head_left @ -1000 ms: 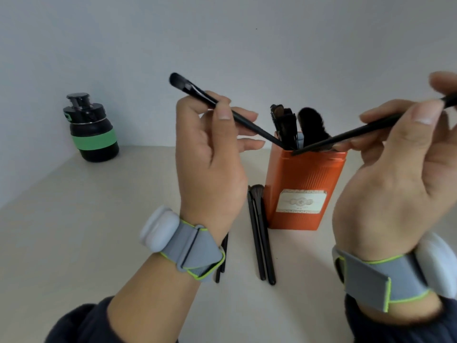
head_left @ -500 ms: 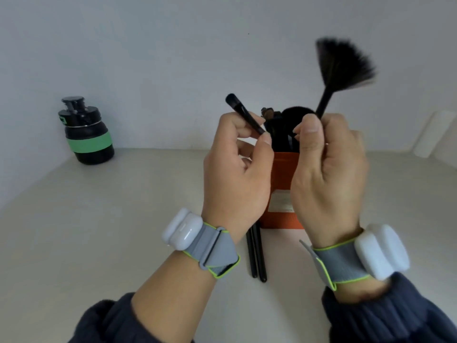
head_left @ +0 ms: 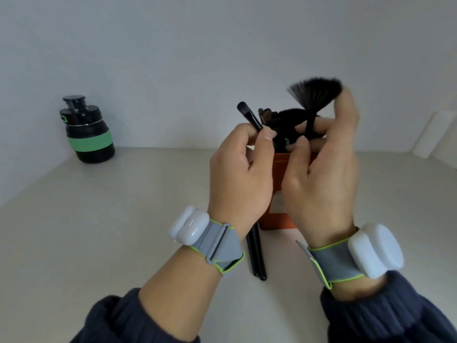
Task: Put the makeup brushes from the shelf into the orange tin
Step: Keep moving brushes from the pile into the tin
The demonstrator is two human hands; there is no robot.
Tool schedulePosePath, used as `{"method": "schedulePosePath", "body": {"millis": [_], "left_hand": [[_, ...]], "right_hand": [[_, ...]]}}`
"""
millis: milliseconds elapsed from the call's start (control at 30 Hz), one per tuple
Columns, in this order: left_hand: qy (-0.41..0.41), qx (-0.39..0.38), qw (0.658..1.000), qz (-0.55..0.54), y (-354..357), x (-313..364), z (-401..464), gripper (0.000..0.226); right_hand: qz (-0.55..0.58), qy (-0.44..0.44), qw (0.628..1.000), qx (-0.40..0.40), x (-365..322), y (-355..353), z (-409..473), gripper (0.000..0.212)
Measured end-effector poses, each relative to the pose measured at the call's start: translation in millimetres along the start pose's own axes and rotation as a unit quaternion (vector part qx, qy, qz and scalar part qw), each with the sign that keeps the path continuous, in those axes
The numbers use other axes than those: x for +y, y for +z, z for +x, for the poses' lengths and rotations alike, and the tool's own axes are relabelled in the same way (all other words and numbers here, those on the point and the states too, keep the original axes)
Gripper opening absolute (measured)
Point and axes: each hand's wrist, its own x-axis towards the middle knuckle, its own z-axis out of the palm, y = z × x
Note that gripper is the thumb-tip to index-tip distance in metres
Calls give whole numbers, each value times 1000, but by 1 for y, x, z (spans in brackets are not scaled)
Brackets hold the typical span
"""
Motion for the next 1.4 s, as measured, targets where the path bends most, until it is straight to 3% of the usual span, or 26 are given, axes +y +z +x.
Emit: {"method": "schedulePosePath", "body": {"millis": [100, 233, 333, 500, 833, 967, 1100, 1200, 1300, 1400], "left_hand": [[11, -1, 1000, -21, 0, 1, -1, 8], [17, -4, 998, -53, -2, 0, -1, 39], [25, -7, 998, -55, -2, 0, -2, 40], [42, 9, 999, -26, -1, -2, -1, 14], [43, -57, 997, 8, -5, -10, -1, 9], [27, -60, 997, 44, -19, -21, 5, 9], [-32, -129, 972, 193, -37, -47, 17, 5], [-91, -233, 909, 335, -53, -66, 19, 10], [-117, -336, 838, 414, -66, -75, 20, 19], [-140, -352, 823, 423, -78, -79, 24, 20]], "right_hand": [[-16, -7, 1000, 0, -4, -2, 0, 84], [-67, -6, 998, -16, -3, -4, 0, 76], [-60, -9, 998, -14, -1, -4, 0, 58], [-57, -29, 998, 10, 2, -1, -1, 28], [-84, -34, 994, 61, -10, -5, -3, 44], [-25, -79, 994, 67, -9, -9, -5, 34], [20, -107, 994, 5, -8, -7, -11, 25], [2, -107, 993, -59, -8, -3, -16, 24], [-69, -120, 973, -186, -7, 1, -21, 18], [-139, -121, 924, -334, -5, 6, -27, 19]]}}
